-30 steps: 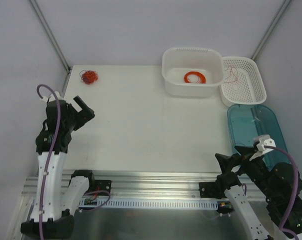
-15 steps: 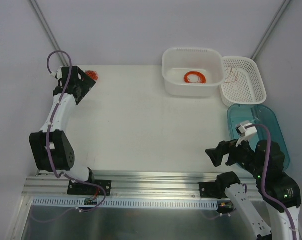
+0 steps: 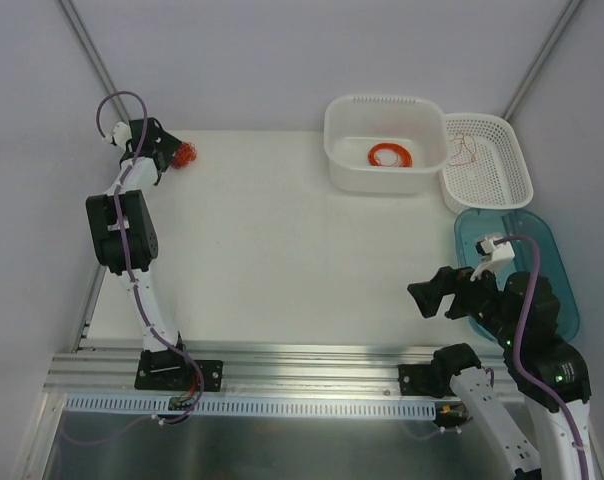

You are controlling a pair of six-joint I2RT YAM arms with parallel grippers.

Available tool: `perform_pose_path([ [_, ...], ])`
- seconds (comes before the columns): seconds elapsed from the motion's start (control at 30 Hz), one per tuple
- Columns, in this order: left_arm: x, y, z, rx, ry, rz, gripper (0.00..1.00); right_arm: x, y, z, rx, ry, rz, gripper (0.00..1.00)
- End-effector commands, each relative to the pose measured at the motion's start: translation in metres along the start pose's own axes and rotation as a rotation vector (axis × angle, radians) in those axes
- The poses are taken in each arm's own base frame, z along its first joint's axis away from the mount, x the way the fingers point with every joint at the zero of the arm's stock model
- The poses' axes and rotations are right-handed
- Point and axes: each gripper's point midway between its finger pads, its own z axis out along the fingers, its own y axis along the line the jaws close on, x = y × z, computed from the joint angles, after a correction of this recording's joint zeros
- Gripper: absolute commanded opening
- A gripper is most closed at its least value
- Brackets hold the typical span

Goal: Untangle the cables

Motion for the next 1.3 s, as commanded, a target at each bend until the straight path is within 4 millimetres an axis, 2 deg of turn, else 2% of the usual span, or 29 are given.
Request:
perform_pose_path([
  [0.0,-0.033,-0.025,0.017,0.08,-0.075,-0.057,0.97,-0.016,-0.001,0.007,0.022,-0.048,0.062,0.97],
  [0.03,-0.028,-0.019,0.03,0.069,-0.064,-0.055,0.95,-0.016,-0.002,0.008,0.03,-0.047,0.072,0.97],
  [0.1,-0.031,-0.026,0.038,0.088,-0.069,-0.043,0.94,-0.016,-0.001,0.011,0.028,-0.042,0.096,0.97],
  [0.13,-0.022,-0.021,0.048,0.082,-0.052,-0.039,0.93,-0.016,0.0,0.013,0.024,-0.04,0.104,0.97],
  [0.2,-0.022,-0.021,0.056,0.087,-0.048,-0.04,0.91,-0.014,0.0,0.016,0.024,-0.025,0.121,0.97],
  [0.23,-0.013,-0.018,0.063,0.085,-0.027,-0.039,0.88,-0.013,0.0,0.017,0.026,-0.02,0.124,0.97],
  [0.4,0.013,-0.018,0.079,0.112,0.057,-0.076,0.83,-0.005,-0.005,0.021,0.049,0.011,0.146,0.97],
  [0.53,0.028,-0.008,0.087,0.095,0.095,-0.092,0.77,-0.003,-0.003,0.023,0.041,0.015,0.161,0.97],
  [0.57,0.03,-0.005,0.087,0.091,0.103,-0.092,0.73,-0.003,-0.004,0.022,0.042,0.016,0.161,0.97],
  [0.67,0.036,-0.001,0.086,0.086,0.121,-0.086,0.5,-0.001,-0.004,0.02,0.041,0.027,0.146,0.97],
  [0.7,0.043,0.002,0.085,0.083,0.137,-0.077,0.33,-0.001,-0.003,0.019,0.04,0.028,0.143,0.97],
  [0.77,0.043,0.003,0.08,0.084,0.138,-0.063,0.18,0.0,-0.002,0.017,0.034,0.036,0.13,0.97],
  [0.8,0.047,0.01,0.079,0.074,0.146,-0.041,0.09,0.001,-0.002,0.017,0.03,0.041,0.122,0.97],
  [0.83,0.045,0.007,0.072,0.081,0.143,-0.028,0.0,0.001,0.0,0.016,0.022,0.045,0.116,0.97],
  [0.93,0.052,0.006,0.053,0.104,0.177,0.021,0.0,0.003,0.002,0.014,0.006,0.053,0.094,0.97],
  [0.97,0.061,0.015,0.048,0.094,0.197,0.054,0.0,0.002,0.002,0.013,0.004,0.051,0.09,0.97],
  [1.0,0.065,0.015,0.041,0.098,0.206,0.072,0.0,0.002,0.002,0.013,0.002,0.051,0.084,0.97],
  [1.03,0.064,0.003,0.026,0.127,0.199,0.098,0.0,0.003,0.003,0.013,-0.005,0.055,0.083,0.97],
  [1.07,0.075,0.012,0.019,0.116,0.22,0.141,0.0,0.003,0.004,0.013,-0.01,0.059,0.079,0.97],
  [1.1,0.081,0.011,0.01,0.127,0.23,0.167,0.0,0.004,0.004,0.012,-0.013,0.06,0.074,0.97],
  [1.13,0.076,-0.001,-0.007,0.162,0.22,0.185,0.0,0.004,0.007,0.012,-0.028,0.064,0.07,0.97],
  [1.17,0.097,0.005,-0.019,0.159,0.259,0.221,0.0,0.005,0.008,0.012,-0.037,0.068,0.067,0.97],
  [1.2,0.104,0.005,-0.029,0.168,0.271,0.235,0.0,0.005,0.01,0.011,-0.049,0.071,0.06,0.97],
  [1.23,0.1,-0.006,-0.05,0.205,0.261,0.244,0.0,0.008,0.013,0.01,-0.069,0.085,0.047,0.97],
  [1.27,0.118,-0.014,-0.065,0.239,0.29,0.283,0.0,0.01,0.014,0.01,-0.076,0.095,0.048,0.97],
])
